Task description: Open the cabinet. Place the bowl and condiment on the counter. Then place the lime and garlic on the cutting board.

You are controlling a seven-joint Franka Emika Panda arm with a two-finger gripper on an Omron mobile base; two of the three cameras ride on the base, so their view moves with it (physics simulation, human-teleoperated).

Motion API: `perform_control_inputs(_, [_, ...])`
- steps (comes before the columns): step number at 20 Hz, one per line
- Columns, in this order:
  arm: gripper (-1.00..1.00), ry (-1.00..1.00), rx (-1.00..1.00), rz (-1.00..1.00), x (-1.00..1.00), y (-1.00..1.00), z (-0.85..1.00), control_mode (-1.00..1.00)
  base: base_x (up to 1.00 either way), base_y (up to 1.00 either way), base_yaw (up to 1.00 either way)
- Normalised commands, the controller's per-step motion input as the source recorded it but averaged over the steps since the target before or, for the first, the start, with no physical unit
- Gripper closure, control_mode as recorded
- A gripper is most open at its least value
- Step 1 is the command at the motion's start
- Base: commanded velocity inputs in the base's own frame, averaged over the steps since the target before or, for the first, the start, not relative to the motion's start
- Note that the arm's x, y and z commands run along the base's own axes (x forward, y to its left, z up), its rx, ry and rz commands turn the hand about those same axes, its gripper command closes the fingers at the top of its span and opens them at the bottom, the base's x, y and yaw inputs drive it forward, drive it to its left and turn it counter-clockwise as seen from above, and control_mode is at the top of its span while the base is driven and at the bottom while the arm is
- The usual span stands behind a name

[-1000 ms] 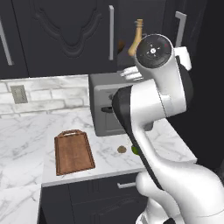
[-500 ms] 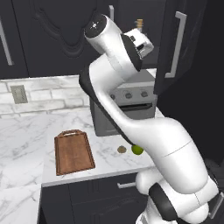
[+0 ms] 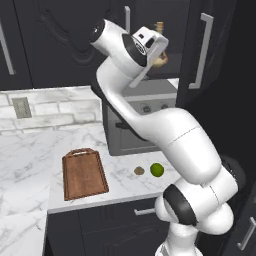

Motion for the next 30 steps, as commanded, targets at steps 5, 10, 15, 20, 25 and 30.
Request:
perform_control_inputs(5, [-1.00,0.00,-0.06,0.05,-0.13,-0.82,-0.04,-1.00,0.00,0.00,0.00])
perform_control_inputs(10, [-1.00,0.00,0.00,0.05,-0.62,-0.99,0.00,-1.00,0.00,0.00,0.00])
perform_control_inputs(15, [-1.00,0.00,0.00,0.00,-0.98,-0.81,0.00,-1.00,0.00,0.00,0.00])
perform_control_inputs(20, [-1.00,0.00,0.00,0.00,-0.91,-0.84,0.00,-1.00,0.00,0.00,0.00])
perform_control_inputs(25, [-1.00,0.00,0.01,0.00,-0.13,-0.90,0.02,-1.00,0.00,0.00,0.00])
perform_control_inputs(30, [-1.00,0.00,0.05,0.07,-0.01,-0.11,-0.04,-1.00,0.00,0.00,0.00])
